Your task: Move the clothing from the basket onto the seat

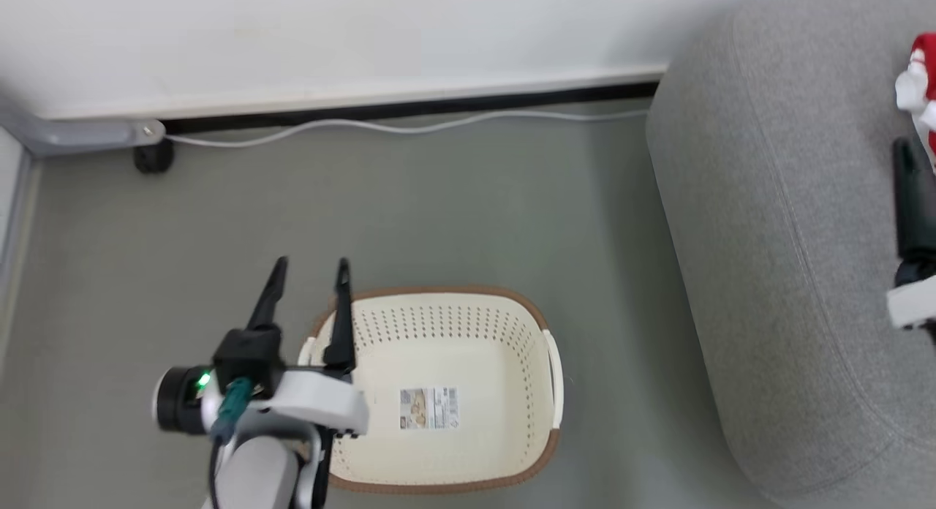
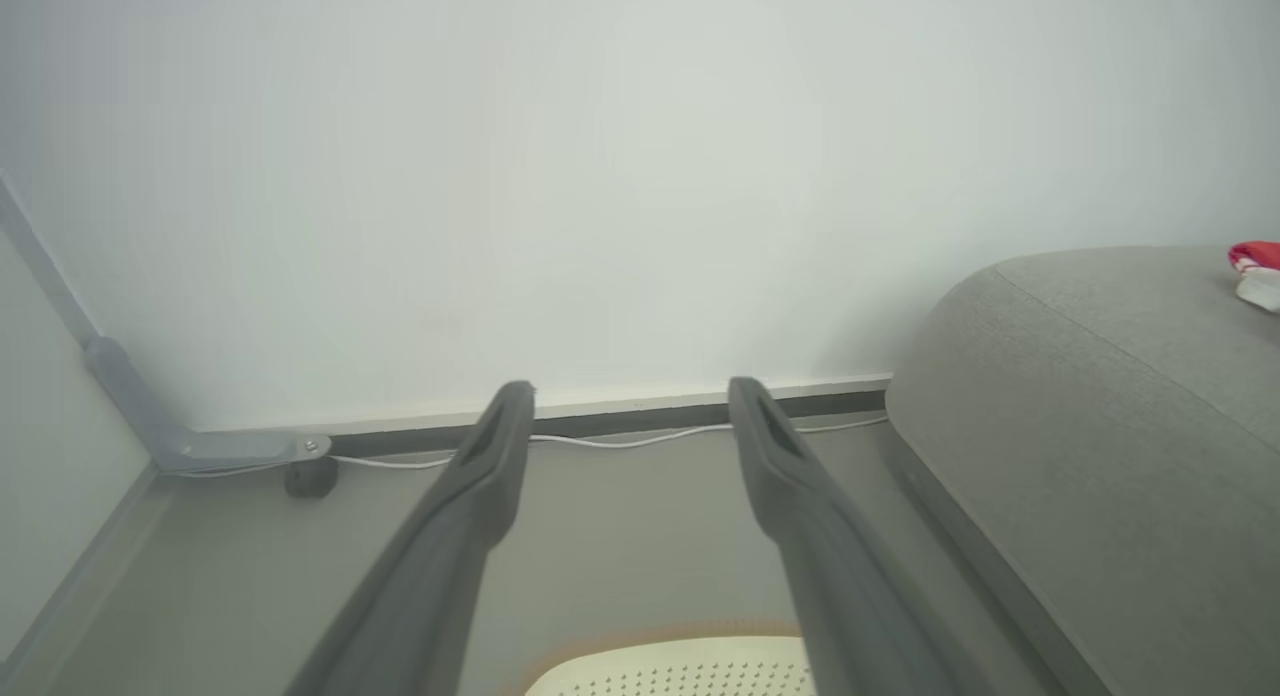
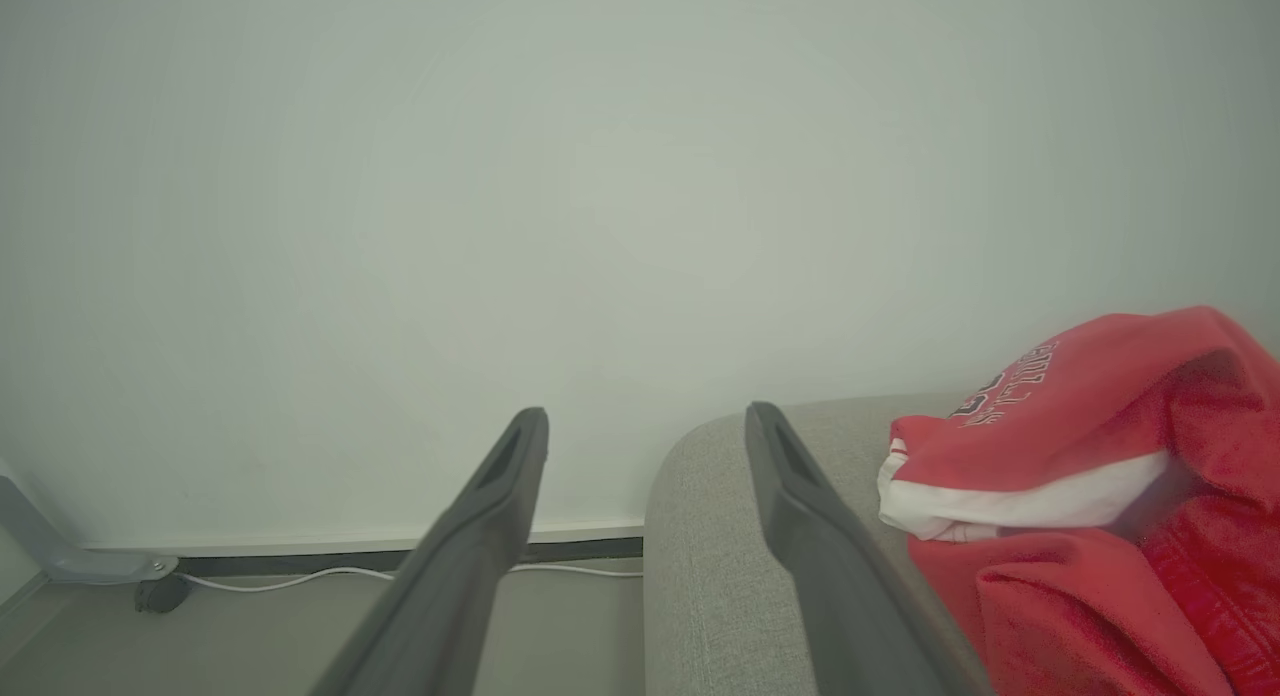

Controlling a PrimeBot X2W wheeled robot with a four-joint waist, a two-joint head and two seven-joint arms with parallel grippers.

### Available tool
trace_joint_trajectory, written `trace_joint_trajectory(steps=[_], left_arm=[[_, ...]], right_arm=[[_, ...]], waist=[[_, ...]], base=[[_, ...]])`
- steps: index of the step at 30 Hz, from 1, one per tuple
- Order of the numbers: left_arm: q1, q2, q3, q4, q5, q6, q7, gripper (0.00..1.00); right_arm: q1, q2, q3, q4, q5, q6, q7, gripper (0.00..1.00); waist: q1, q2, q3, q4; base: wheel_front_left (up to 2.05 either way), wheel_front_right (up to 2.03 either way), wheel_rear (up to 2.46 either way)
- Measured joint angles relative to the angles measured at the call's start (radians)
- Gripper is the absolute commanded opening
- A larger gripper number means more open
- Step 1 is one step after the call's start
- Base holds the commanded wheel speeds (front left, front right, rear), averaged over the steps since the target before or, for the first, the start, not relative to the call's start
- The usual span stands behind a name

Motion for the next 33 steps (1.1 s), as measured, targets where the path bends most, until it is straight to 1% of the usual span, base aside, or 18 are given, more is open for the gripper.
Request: trace_joint_trajectory(steps=[5, 6, 8, 12, 17, 28, 33], left_arm=[[0.088, 0.0, 0.1, -0.039, 0.02, -0.013, 0.0, 1.0], [0.106, 0.0, 0.115, -0.046, 0.025, -0.013, 0.0, 1.0], [0.139, 0.0, 0.142, -0.053, 0.029, -0.029, 0.0, 1.0], [0.182, -0.001, 0.188, -0.064, 0.043, -0.039, 0.0, 1.0], [0.228, -0.007, 0.223, -0.072, 0.053, -0.056, 0.0, 1.0], [0.346, -0.011, 0.26, -0.093, 0.061, -0.05, 0.0, 1.0], [0.363, -0.011, 0.26, -0.096, 0.062, -0.046, 0.0, 1.0]], right_arm=[[0.074, 0.043, 0.012, -0.034, -0.023, 0.0, 0.0, 1.0], [0.09, 0.052, 0.015, -0.037, -0.029, 0.0, 0.0, 1.0], [0.123, 0.068, 0.016, -0.049, -0.034, 0.0, 0.0, 1.0], [0.18, 0.095, 0.032, -0.058, -0.044, 0.0, 0.0, 1.0], [0.248, 0.123, 0.037, -0.065, -0.092, 0.0, 0.0, 1.0], [0.362, 0.186, 0.03, -0.063, -0.161, 0.0, 0.0, 1.0], [0.383, 0.198, 0.021, -0.06, -0.172, 0.0, 0.0, 1.0]], waist=[[0.0, 0.0, -0.065, 0.023], [0.0, 0.0, -0.076, 0.025], [0.0, 0.0, -0.096, 0.029], [0.0, 0.0, -0.125, 0.033], [-0.0001, 0.0, -0.157, 0.035], [0.0, 0.0, -0.222, 0.039], [0.0, 0.0, -0.226, 0.04]], base=[[0.0, 0.0, 0.0], [0.0, 0.0, 0.0], [0.0, 0.0, 0.0], [0.0, 0.0, 0.0], [0.0, 0.0, 0.0], [0.0, 0.0, 0.0], [0.0, 0.0, 0.0]])
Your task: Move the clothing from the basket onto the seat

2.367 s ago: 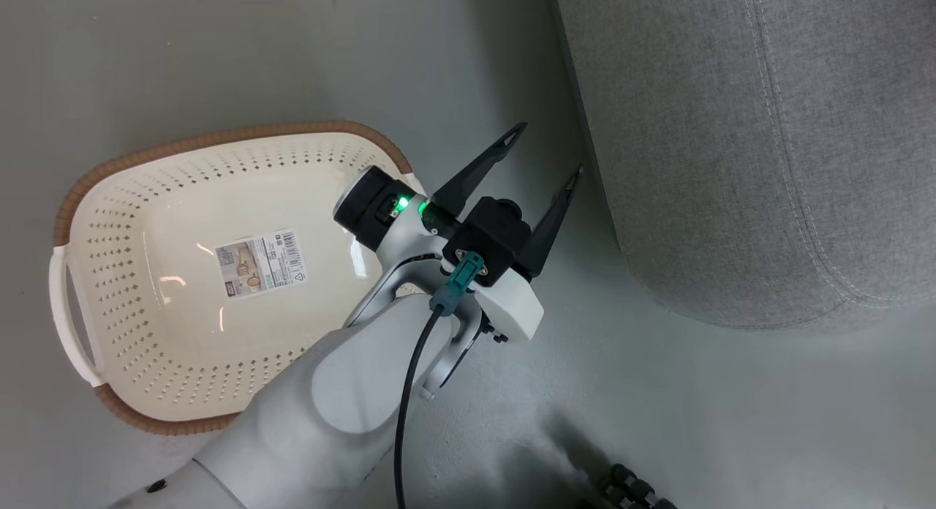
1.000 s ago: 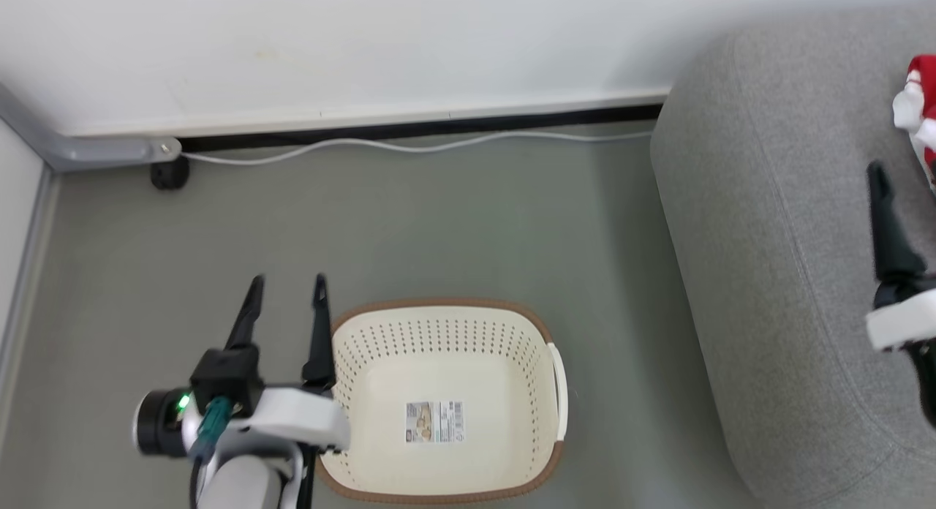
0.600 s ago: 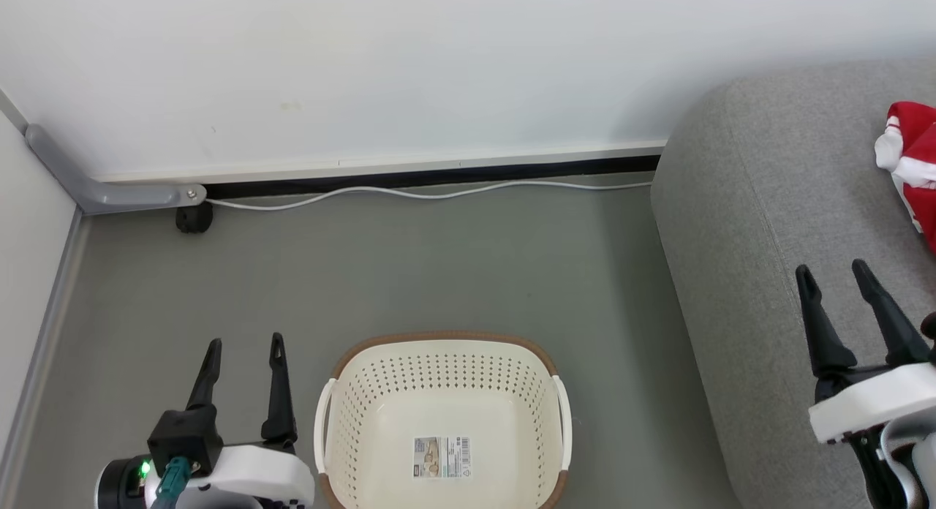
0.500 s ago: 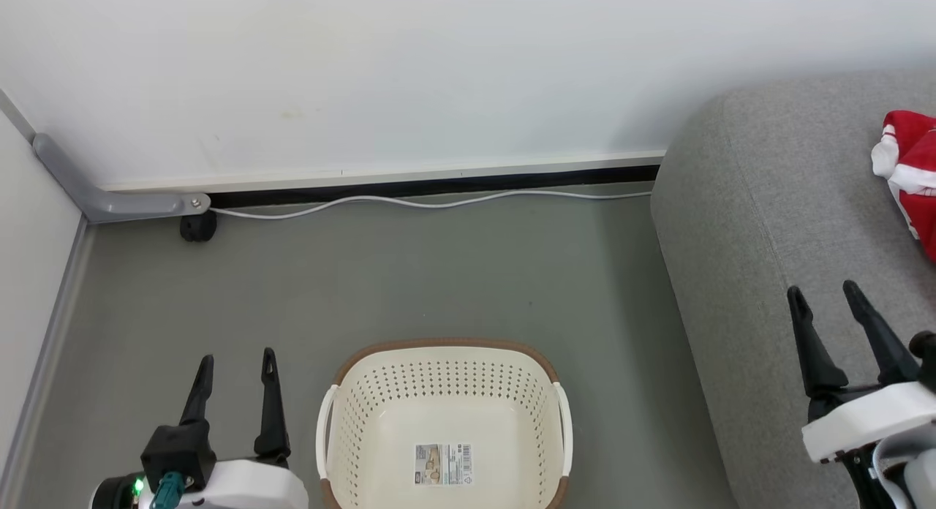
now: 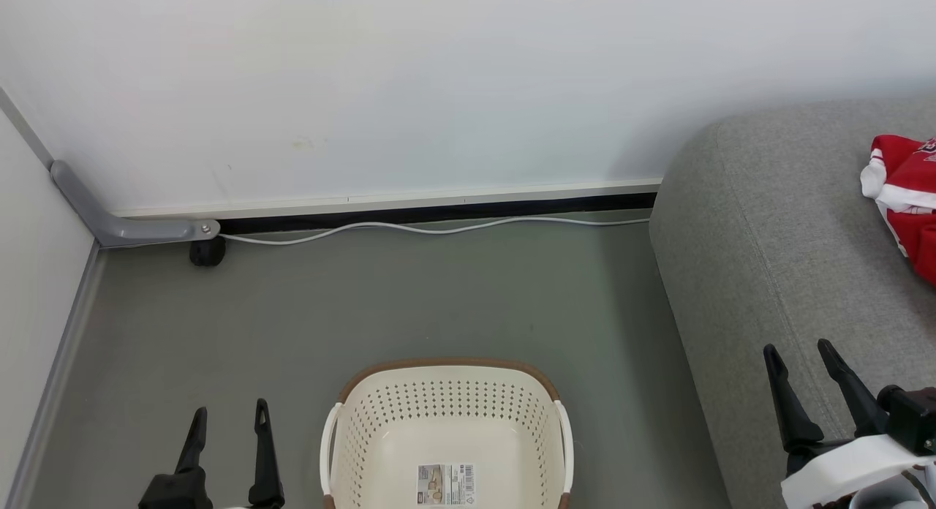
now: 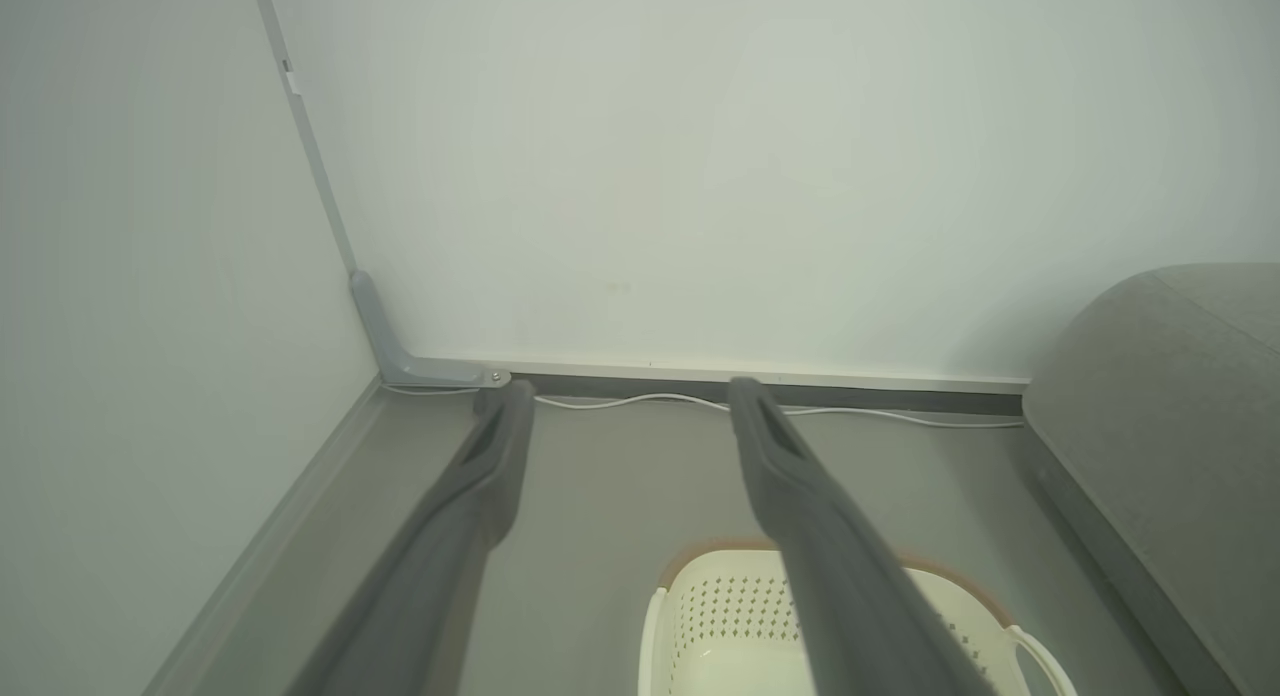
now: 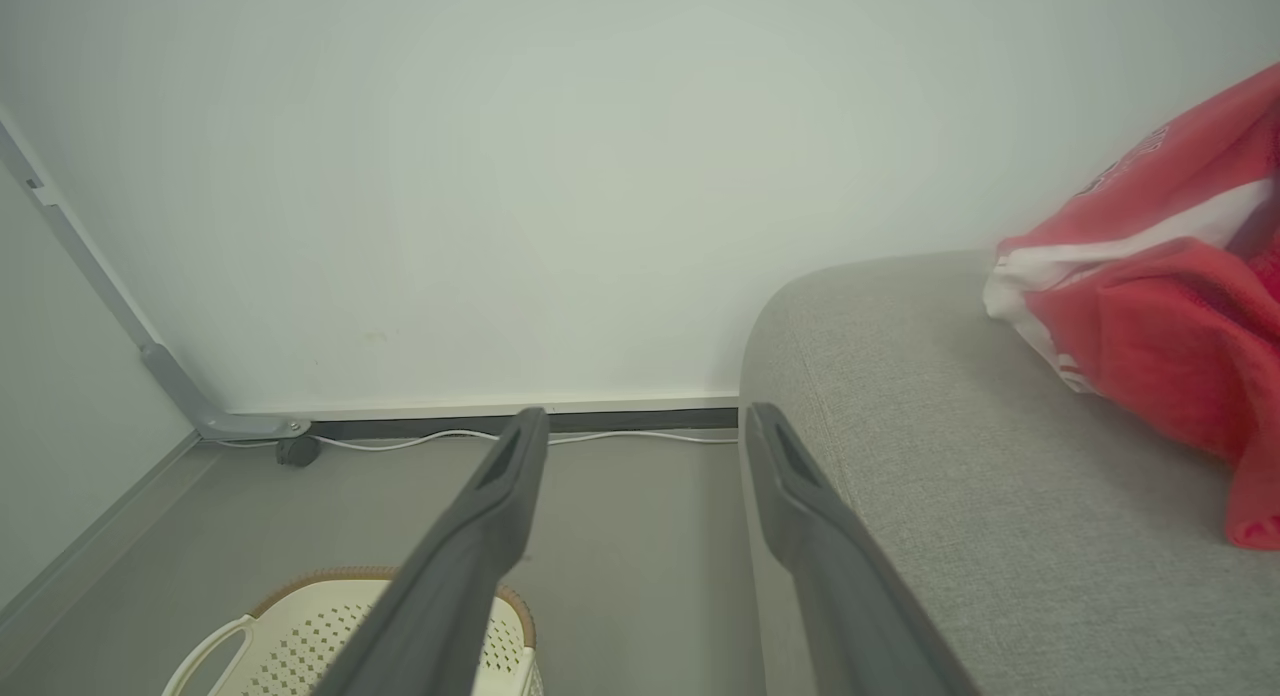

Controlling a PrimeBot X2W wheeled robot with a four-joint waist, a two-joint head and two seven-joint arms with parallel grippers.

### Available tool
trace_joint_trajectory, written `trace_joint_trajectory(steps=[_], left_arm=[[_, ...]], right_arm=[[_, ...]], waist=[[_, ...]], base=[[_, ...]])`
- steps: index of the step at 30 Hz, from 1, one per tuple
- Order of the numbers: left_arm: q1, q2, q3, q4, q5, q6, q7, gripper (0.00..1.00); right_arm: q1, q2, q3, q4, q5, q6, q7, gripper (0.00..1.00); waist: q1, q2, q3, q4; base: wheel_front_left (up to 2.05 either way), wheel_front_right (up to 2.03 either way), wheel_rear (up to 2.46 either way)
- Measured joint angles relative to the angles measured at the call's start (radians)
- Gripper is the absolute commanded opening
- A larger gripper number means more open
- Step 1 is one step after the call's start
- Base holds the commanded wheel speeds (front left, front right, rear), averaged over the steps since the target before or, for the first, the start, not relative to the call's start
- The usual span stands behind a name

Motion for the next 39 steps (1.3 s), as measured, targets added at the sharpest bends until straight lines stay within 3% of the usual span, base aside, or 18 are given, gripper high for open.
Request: trace_joint_trajectory(steps=[12, 13, 19, 39], left_arm=[[0.019, 0.0, -0.01, 0.019, -0.017, 0.012, 0.0, 1.0], [0.019, 0.0, -0.01, 0.025, -0.022, 0.011, 0.0, 0.0], [0.036, -0.013, -0.011, 0.088, -0.027, 0.008, 0.01, 0.0], [0.03, -0.016, 0.005, 0.088, -0.257, -0.036, 0.063, 0.0]], right_arm=[[0.002, 0.013, -0.005, 0.015, -0.004, 0.0, 0.0, 1.0], [0.002, 0.014, -0.005, 0.018, -0.003, 0.0, 0.0, 0.0], [0.045, 0.06, 0.012, 0.07, 0.011, 0.0, 0.003, 0.0], [0.045, 0.081, -0.032, 0.057, 0.198, 0.0, 0.06, 0.0]], waist=[[0.0, -0.0001, -0.011, -0.004], [0.0, 0.0, -0.012, -0.005], [0.0, 0.0, -0.012, -0.004], [0.0002, -0.0001, -0.014, 0.002]], base=[[0.0, 0.0, 0.0], [0.0, 0.0, 0.0], [0.0, 0.0, 0.0], [0.0, 0.0, 0.0]])
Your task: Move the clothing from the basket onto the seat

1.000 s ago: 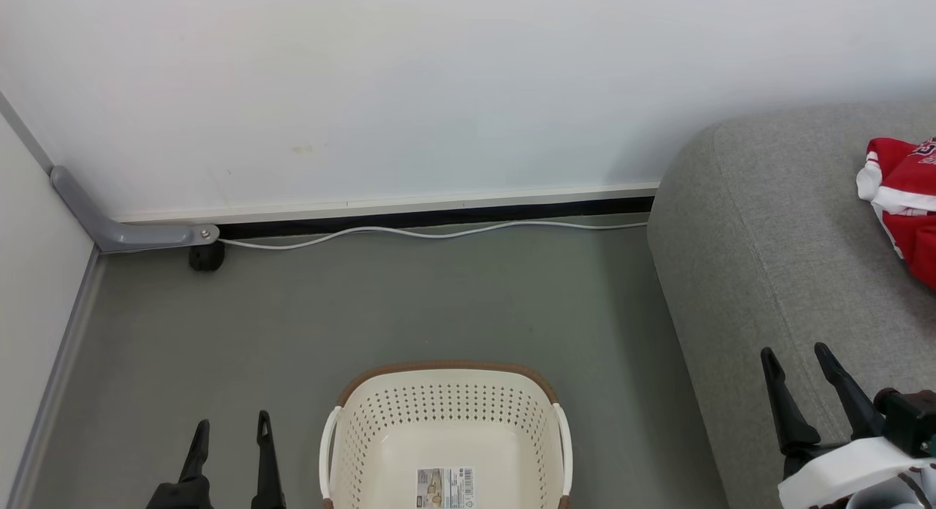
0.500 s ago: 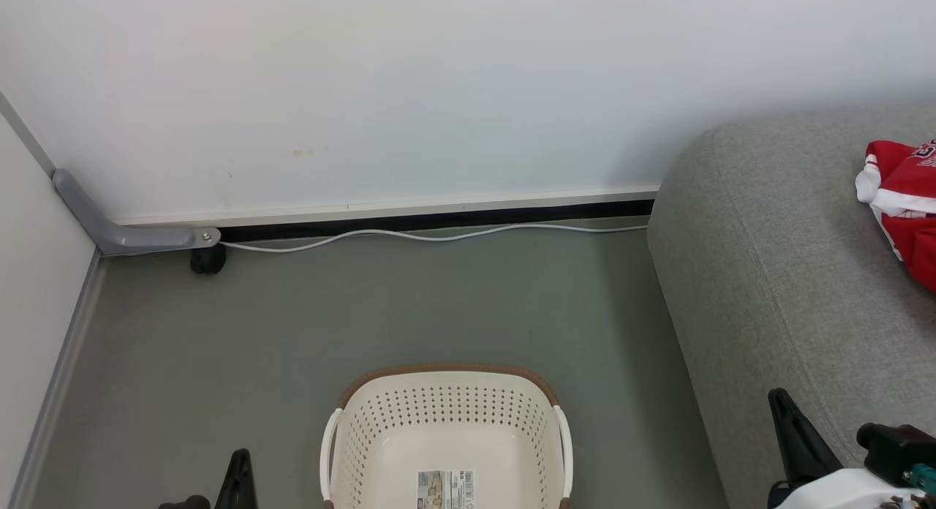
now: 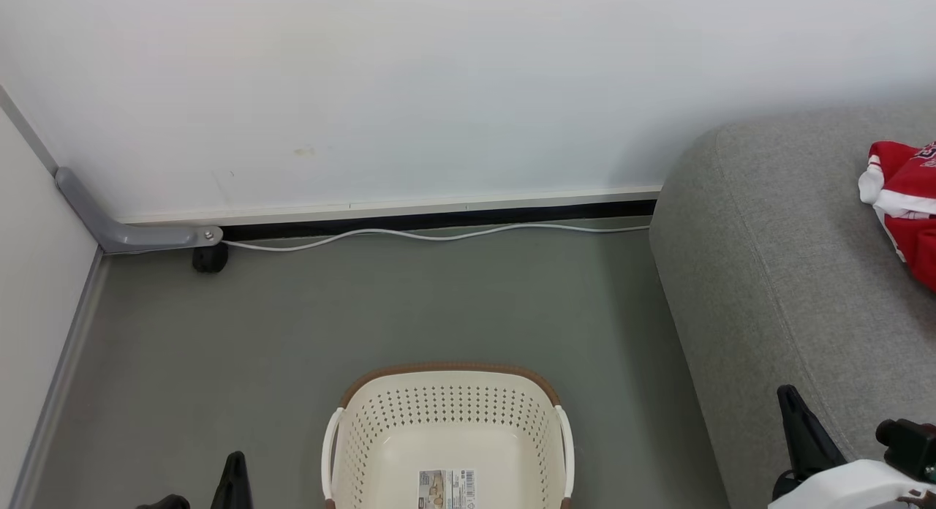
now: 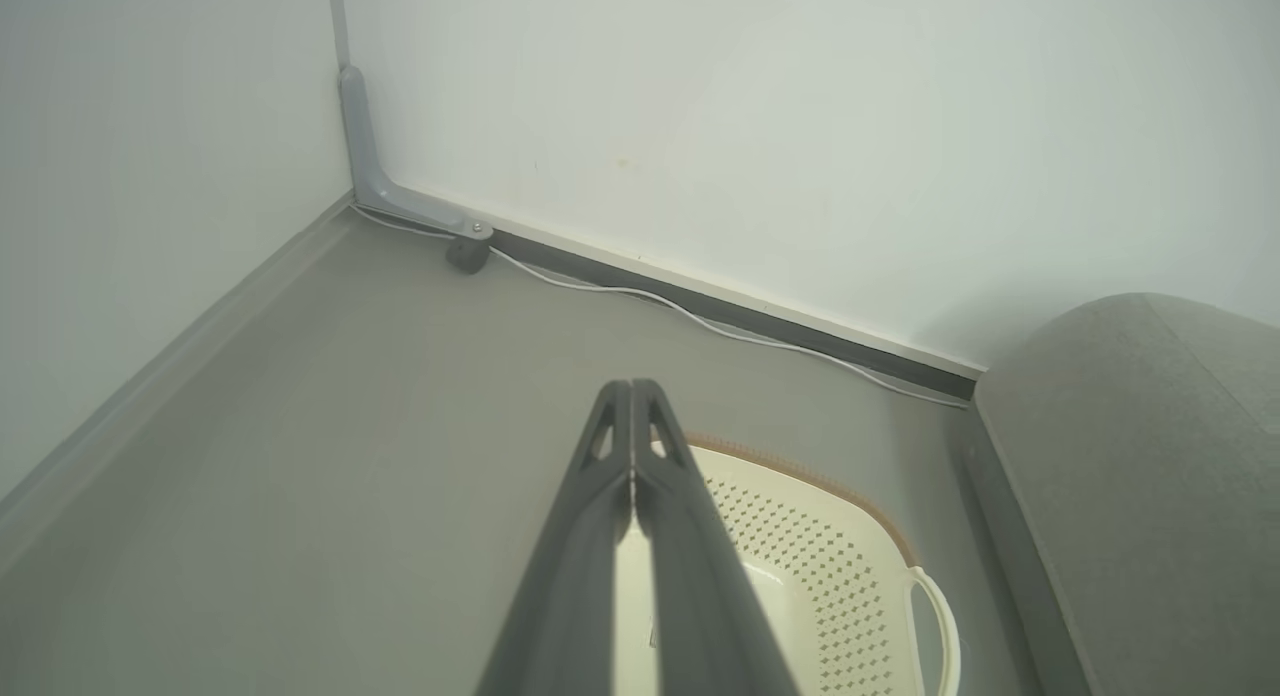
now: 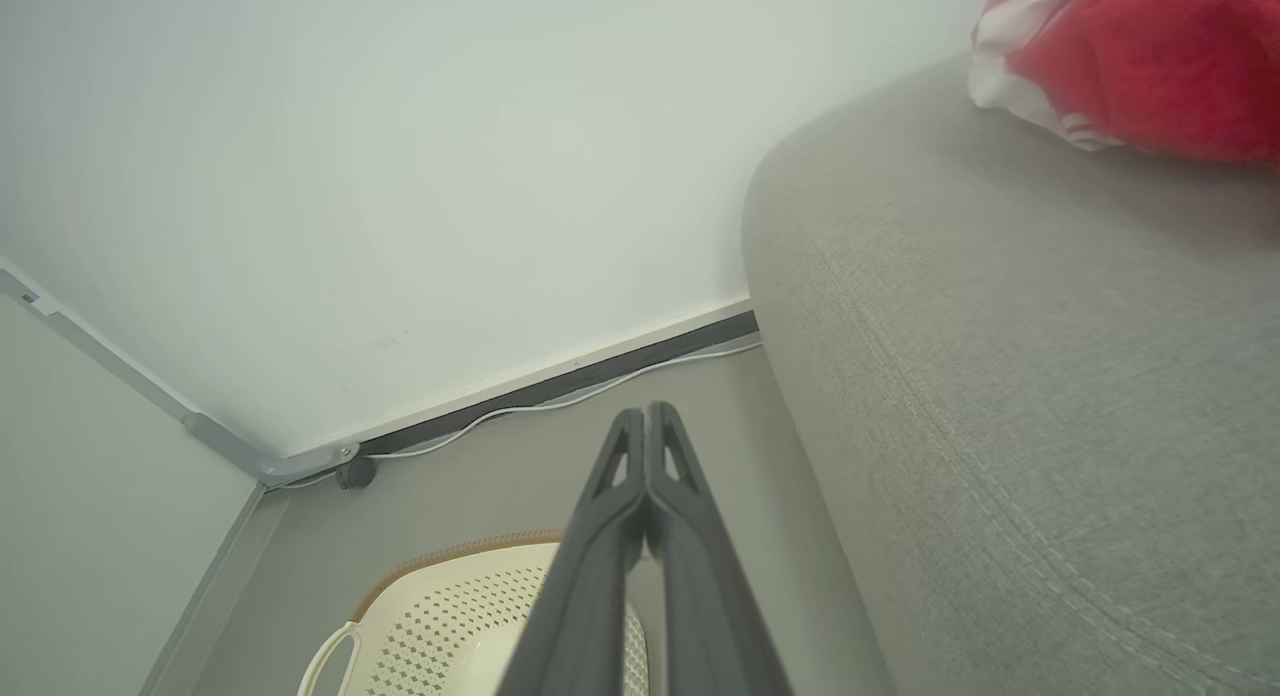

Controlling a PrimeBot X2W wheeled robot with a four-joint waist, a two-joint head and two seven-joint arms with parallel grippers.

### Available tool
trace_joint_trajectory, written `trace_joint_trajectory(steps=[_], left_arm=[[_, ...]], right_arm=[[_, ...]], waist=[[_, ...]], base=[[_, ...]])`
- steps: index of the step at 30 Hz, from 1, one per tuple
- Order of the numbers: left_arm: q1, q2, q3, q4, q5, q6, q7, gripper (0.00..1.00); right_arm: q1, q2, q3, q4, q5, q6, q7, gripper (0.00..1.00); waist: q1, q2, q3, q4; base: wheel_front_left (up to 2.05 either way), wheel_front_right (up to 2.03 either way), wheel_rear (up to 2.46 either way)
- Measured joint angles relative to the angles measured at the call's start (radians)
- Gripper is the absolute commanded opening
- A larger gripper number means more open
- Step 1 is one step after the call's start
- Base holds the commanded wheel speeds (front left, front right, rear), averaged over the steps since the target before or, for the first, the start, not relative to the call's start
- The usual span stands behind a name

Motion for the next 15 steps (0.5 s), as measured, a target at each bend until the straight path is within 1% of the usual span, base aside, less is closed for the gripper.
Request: trace_joint_trajectory(steps=[12, 13, 15], left_arm=[[-0.02, 0.0, 0.014, -0.002, -0.133, -0.02, 0.038, 0.0], [-0.02, 0.0, 0.016, -0.002, -0.141, -0.027, 0.041, 0.0], [-0.02, 0.0, 0.017, -0.002, -0.15, -0.028, 0.045, 0.0]], right_arm=[[-0.001, 0.018, -0.029, -0.016, 0.112, 0.0, 0.032, 0.0], [-0.001, 0.019, -0.031, -0.017, 0.123, 0.0, 0.036, 0.0], [-0.001, 0.021, -0.034, -0.018, 0.132, 0.0, 0.04, 0.0]], waist=[[0.0, 0.0, -0.001, 0.004], [0.0, 0.0, -0.001, 0.004], [0.0, 0.0, -0.001, 0.004]], base=[[0.0, 0.0, 0.0], [0.0, 0.0, 0.0], [0.0, 0.0, 0.0]])
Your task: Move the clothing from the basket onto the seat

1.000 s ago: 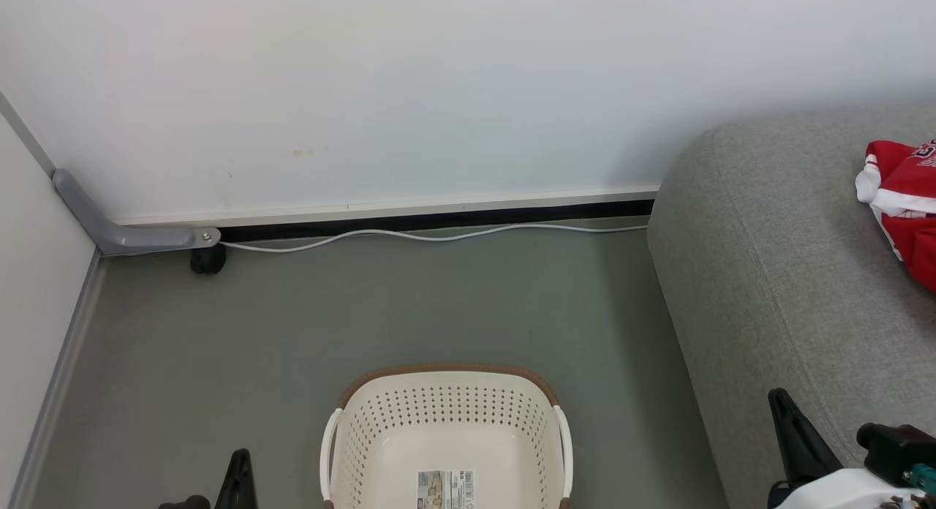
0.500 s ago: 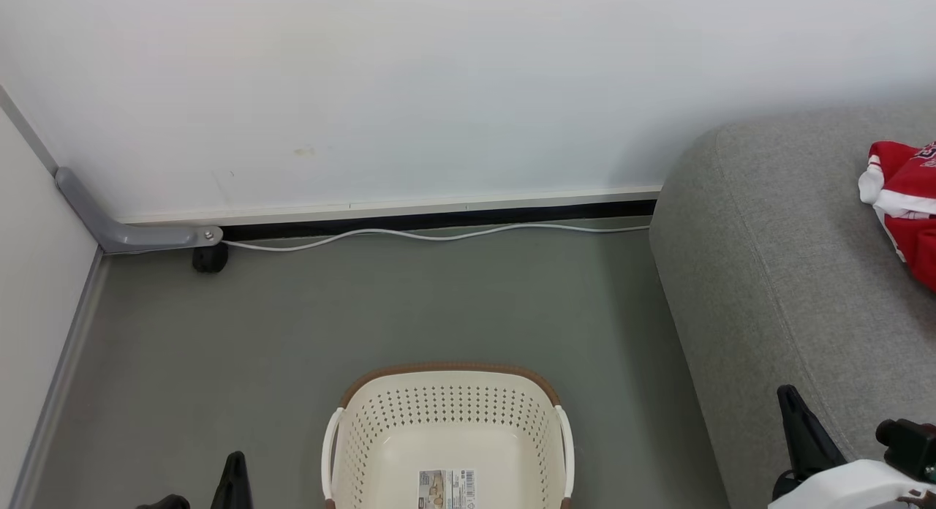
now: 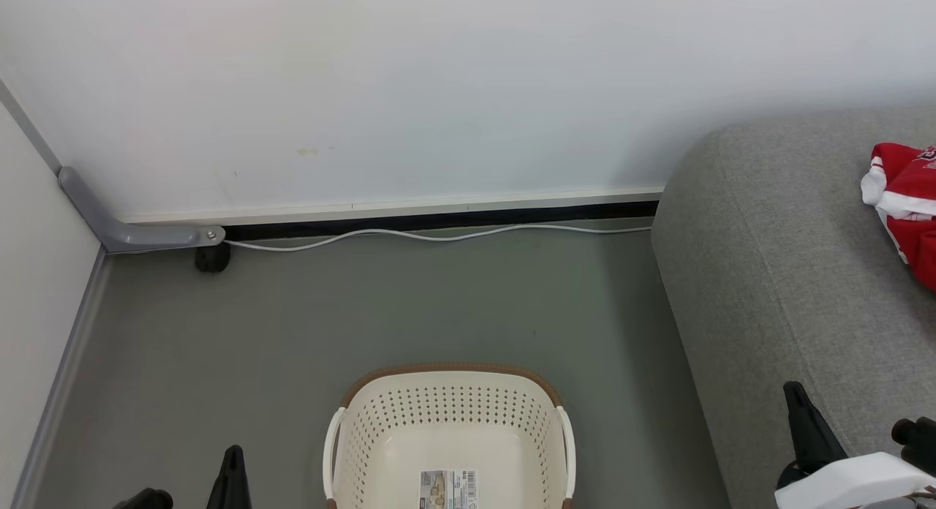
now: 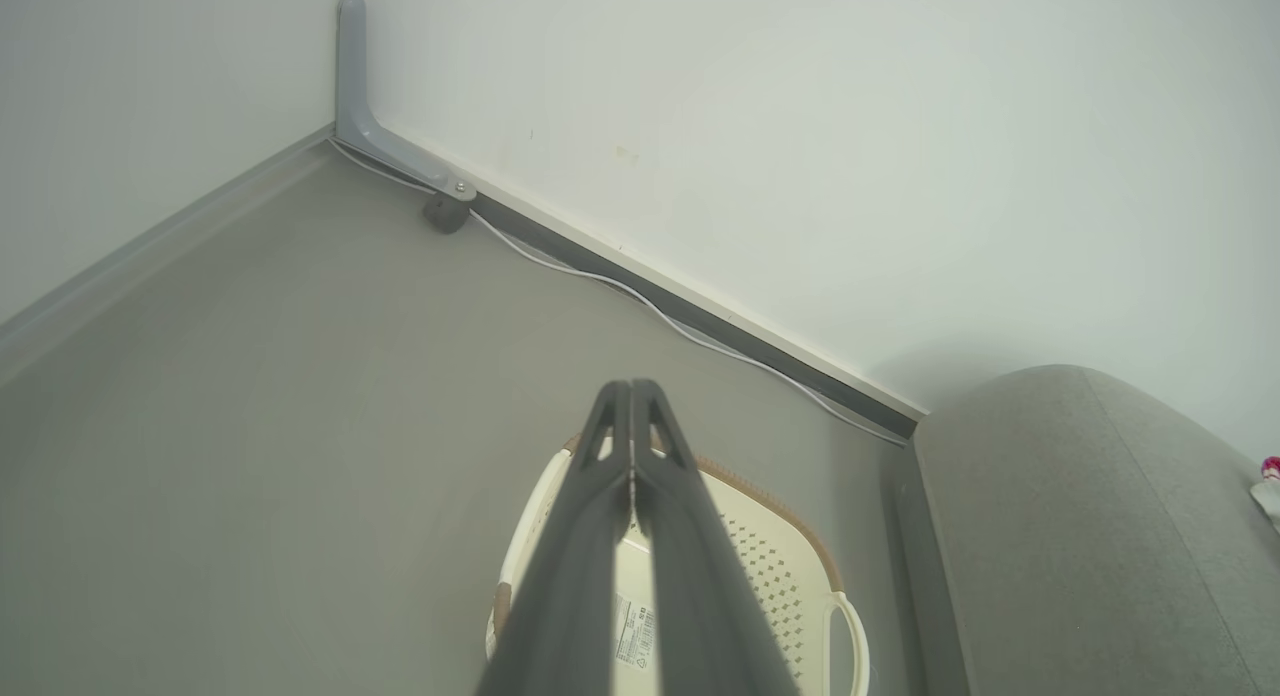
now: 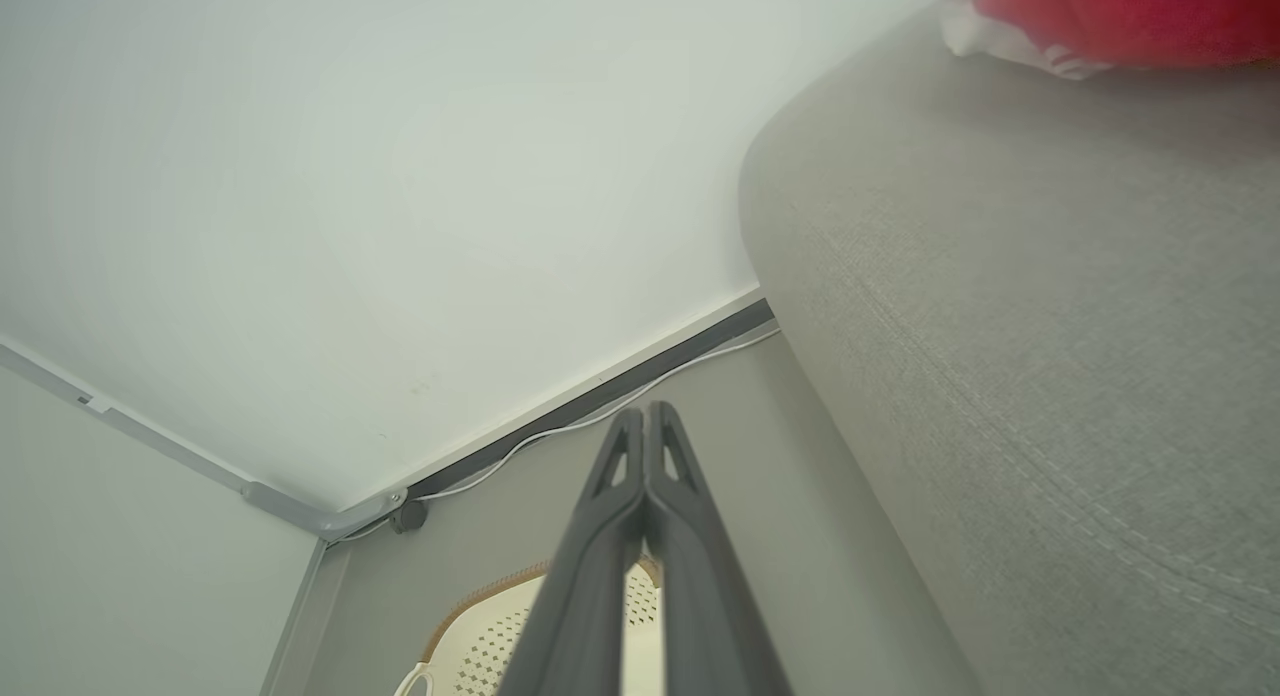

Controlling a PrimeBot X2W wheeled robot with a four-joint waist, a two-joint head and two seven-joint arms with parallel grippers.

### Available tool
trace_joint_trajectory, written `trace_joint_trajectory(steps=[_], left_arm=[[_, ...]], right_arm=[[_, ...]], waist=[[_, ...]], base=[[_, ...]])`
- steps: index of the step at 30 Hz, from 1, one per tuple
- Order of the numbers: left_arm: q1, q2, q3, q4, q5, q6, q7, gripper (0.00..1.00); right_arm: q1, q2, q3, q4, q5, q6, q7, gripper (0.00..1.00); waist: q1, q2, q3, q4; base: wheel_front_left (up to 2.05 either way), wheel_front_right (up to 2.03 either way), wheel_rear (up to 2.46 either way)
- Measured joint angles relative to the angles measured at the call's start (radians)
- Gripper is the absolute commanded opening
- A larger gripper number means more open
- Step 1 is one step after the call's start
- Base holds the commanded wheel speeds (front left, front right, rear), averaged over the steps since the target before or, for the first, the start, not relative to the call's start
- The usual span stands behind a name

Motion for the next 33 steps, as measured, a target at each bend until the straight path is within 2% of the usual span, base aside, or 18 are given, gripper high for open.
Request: trace_joint_trajectory(steps=[33], left_arm=[[-0.063, 0.001, 0.036, -0.005, -0.369, -0.077, 0.093, 0.0]], right_arm=[[-0.01, 0.044, -0.083, -0.034, 0.312, 0.0, 0.094, 0.0]], waist=[[0.0, 0.0, -0.003, 0.01]], base=[[0.0, 0.0, 0.0]])
